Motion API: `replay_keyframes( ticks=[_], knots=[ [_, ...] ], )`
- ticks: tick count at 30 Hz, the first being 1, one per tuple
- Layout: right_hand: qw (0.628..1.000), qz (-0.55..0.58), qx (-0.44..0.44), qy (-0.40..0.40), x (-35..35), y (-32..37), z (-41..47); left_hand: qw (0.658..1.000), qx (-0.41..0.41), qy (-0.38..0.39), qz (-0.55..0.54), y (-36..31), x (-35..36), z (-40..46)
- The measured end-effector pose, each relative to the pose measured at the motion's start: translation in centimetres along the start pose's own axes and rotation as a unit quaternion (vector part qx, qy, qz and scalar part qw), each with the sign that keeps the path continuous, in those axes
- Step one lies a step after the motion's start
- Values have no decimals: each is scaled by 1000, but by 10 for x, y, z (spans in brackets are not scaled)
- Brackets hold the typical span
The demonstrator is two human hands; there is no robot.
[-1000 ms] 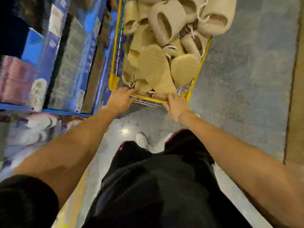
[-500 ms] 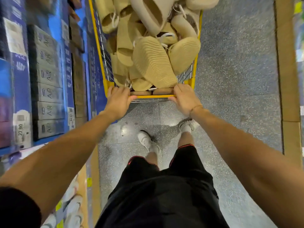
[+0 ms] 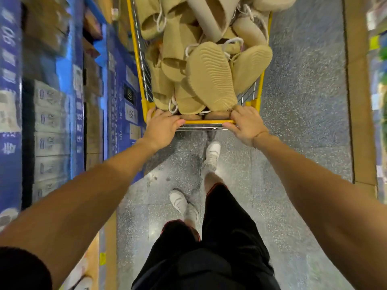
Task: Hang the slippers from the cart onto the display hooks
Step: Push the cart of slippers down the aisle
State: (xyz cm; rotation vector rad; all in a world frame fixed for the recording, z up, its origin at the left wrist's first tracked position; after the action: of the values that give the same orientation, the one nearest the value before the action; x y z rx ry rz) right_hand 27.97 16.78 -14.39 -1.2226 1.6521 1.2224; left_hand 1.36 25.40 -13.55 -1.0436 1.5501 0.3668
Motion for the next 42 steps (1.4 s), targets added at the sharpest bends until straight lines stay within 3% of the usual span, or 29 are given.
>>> replay_keyframes(
  ticks=[6, 16, 23, 34, 42],
  knots=[
    [1000, -4, 10, -17, -36, -38, 95, 1000, -2, -1, -11, 16, -39, 103],
    [997, 12, 70, 2, -110, -92, 251, 996, -16, 86, -21, 57, -99, 293],
    [994, -22, 103, 1, -151, -133, 367, 998, 24, 57, -16, 81, -155, 425],
    [984, 5, 177, 26, -241, -209, 578, 995, 86, 50, 2, 125, -250, 685],
    [980, 18, 200, -9, -307, -302, 738, 987, 106, 116, 29, 127, -320, 894]
  ],
)
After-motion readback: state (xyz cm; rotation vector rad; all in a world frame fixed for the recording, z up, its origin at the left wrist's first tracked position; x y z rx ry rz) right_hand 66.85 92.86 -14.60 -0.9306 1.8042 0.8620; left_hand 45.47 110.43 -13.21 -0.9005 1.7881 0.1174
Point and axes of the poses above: each hand's wrist, its own z-axis towards the middle knuckle, its own x-axis out of the palm, y = z × x, the point moved 5 cm from there along z, towards the middle knuckle, and after that the axes turned 6 degrees about x, right-handed, at the moved point
